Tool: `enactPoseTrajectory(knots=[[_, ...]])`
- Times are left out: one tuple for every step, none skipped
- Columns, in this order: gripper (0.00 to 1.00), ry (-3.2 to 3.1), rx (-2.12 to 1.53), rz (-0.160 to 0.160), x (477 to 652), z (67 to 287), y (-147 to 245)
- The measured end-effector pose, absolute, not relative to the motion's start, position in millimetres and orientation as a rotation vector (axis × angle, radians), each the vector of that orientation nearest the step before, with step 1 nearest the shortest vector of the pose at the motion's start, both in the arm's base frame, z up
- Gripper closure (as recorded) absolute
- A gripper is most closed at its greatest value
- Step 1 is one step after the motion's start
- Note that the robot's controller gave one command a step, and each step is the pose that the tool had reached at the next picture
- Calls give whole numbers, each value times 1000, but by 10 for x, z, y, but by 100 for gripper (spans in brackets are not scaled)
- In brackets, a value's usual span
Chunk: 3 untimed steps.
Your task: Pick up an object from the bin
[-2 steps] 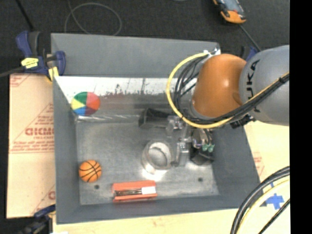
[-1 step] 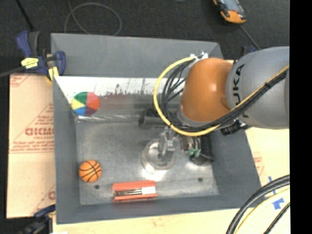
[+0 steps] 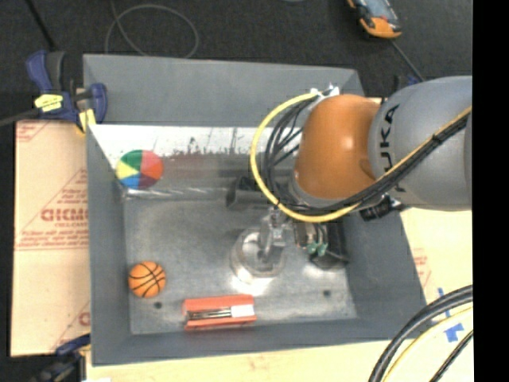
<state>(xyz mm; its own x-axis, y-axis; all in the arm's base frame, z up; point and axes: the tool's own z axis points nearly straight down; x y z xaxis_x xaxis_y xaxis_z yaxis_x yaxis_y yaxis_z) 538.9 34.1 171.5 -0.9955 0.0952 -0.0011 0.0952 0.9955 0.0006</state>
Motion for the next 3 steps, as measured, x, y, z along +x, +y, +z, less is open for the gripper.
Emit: enactPoseTrajectory(knots=[[0,3141,-26,-3,5039,2038,-283],[0,3141,-27,-2,5038,2036,-278],[0,3134,-97,-3,5126,1702,158]])
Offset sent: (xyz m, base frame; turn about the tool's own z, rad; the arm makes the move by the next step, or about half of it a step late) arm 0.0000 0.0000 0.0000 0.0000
